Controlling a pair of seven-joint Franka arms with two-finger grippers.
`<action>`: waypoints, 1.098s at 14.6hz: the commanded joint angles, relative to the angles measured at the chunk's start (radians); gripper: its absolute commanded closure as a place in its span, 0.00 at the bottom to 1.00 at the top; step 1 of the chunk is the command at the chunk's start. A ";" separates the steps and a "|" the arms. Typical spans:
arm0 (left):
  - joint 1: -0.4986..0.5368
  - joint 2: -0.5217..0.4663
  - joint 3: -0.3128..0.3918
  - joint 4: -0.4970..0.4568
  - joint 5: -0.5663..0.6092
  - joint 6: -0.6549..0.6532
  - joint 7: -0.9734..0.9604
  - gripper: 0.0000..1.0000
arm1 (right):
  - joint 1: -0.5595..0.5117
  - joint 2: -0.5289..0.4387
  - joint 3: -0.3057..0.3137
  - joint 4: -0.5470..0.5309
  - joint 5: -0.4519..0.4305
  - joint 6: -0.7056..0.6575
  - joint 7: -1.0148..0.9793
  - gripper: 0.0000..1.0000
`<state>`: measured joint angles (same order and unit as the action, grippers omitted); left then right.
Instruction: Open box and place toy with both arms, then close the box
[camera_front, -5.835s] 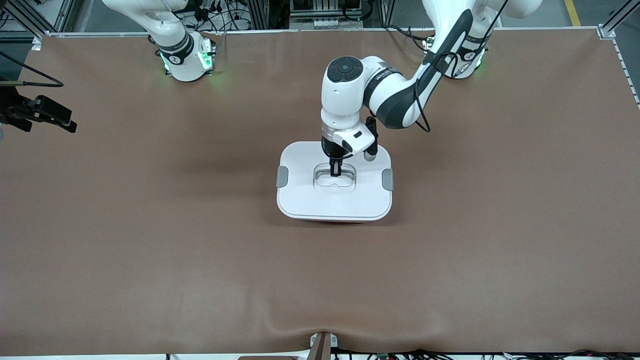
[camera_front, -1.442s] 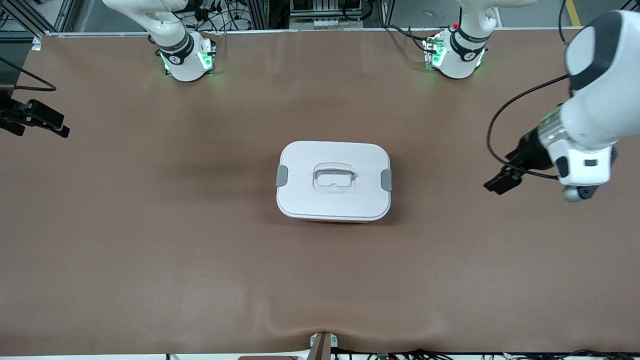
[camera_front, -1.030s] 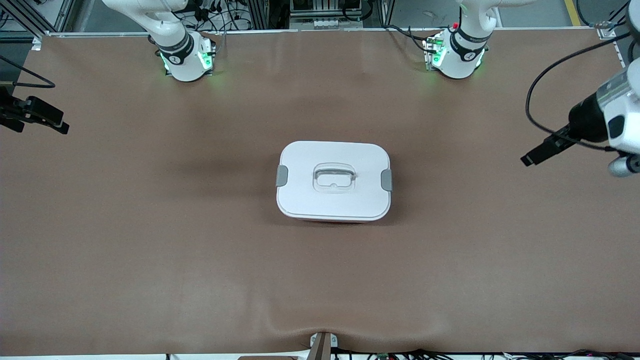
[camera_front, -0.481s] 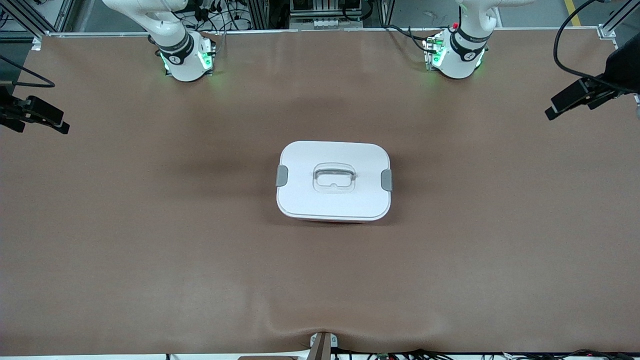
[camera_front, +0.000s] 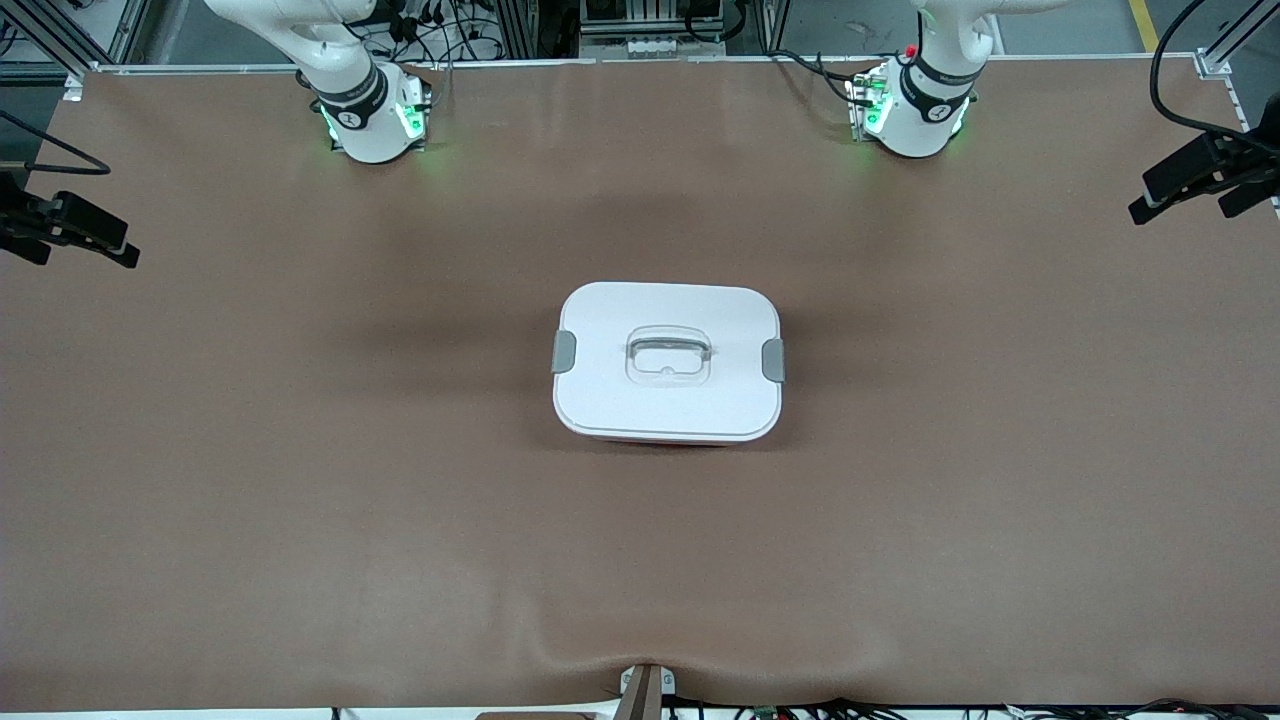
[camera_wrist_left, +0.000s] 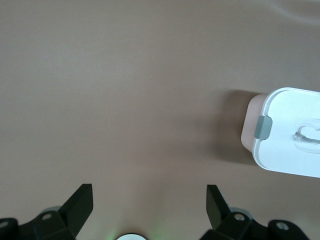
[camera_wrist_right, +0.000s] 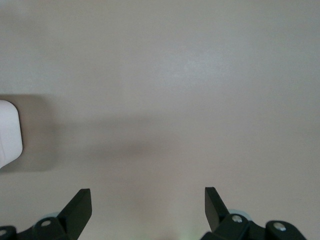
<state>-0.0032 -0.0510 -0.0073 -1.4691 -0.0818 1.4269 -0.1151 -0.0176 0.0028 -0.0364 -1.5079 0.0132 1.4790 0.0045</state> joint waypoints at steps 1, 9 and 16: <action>0.000 -0.021 0.000 -0.017 0.013 -0.008 0.023 0.00 | -0.019 -0.004 0.013 0.006 0.016 -0.009 -0.015 0.00; -0.003 -0.006 -0.008 -0.019 0.016 -0.005 0.028 0.00 | -0.022 -0.001 0.013 0.003 0.016 -0.006 -0.015 0.00; -0.003 0.022 -0.008 -0.010 0.014 -0.006 0.028 0.00 | -0.013 0.000 0.013 -0.001 0.016 -0.003 -0.015 0.00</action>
<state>-0.0044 -0.0402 -0.0137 -1.4889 -0.0817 1.4261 -0.1092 -0.0176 0.0045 -0.0349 -1.5098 0.0136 1.4784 0.0026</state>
